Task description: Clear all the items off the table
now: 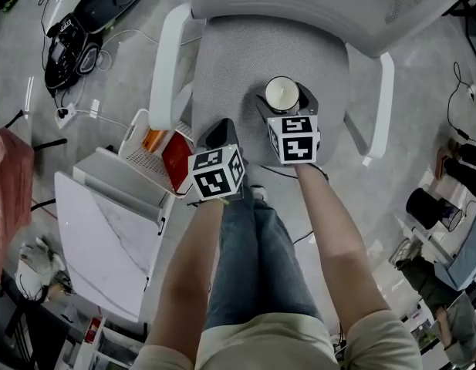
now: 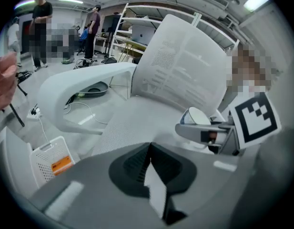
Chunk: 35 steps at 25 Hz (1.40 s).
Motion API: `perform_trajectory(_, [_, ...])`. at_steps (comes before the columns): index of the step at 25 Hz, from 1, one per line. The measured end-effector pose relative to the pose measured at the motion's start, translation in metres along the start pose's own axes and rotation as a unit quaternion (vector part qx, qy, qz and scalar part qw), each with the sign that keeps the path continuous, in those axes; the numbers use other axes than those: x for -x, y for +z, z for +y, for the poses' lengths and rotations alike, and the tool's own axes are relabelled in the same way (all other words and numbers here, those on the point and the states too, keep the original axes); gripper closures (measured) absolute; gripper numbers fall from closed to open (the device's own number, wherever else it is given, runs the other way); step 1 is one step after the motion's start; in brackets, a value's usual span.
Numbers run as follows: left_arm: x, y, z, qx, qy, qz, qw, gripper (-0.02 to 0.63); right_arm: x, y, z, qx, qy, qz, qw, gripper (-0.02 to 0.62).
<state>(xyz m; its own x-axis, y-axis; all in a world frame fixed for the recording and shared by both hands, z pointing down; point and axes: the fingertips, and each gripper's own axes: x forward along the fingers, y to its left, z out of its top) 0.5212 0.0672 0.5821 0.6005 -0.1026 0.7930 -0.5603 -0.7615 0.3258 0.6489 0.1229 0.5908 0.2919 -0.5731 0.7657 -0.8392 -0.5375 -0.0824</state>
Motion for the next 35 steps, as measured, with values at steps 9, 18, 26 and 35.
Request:
perform_trajectory(9, [-0.026,0.027,0.007,-0.01,-0.008,0.003,0.9999,0.598,-0.037,0.007,-0.005,-0.006,0.001,0.012,1.0,0.187])
perform_trajectory(18, [-0.034,0.024,0.01,-0.009,-0.016,0.01,0.9998,0.598,-0.046,0.006,-0.006,-0.014,0.002,0.013,1.0,0.187])
perform_trajectory(26, [-0.036,0.024,0.013,-0.006,-0.016,0.011,0.9998,0.598,-0.05,0.003,-0.005,-0.015,-0.004,0.018,1.0,0.184])
perform_trajectory(35, [-0.033,0.027,0.014,-0.001,-0.017,0.006,0.9998,0.598,-0.049,0.001,-0.009,-0.014,-0.013,0.026,0.999,0.179])
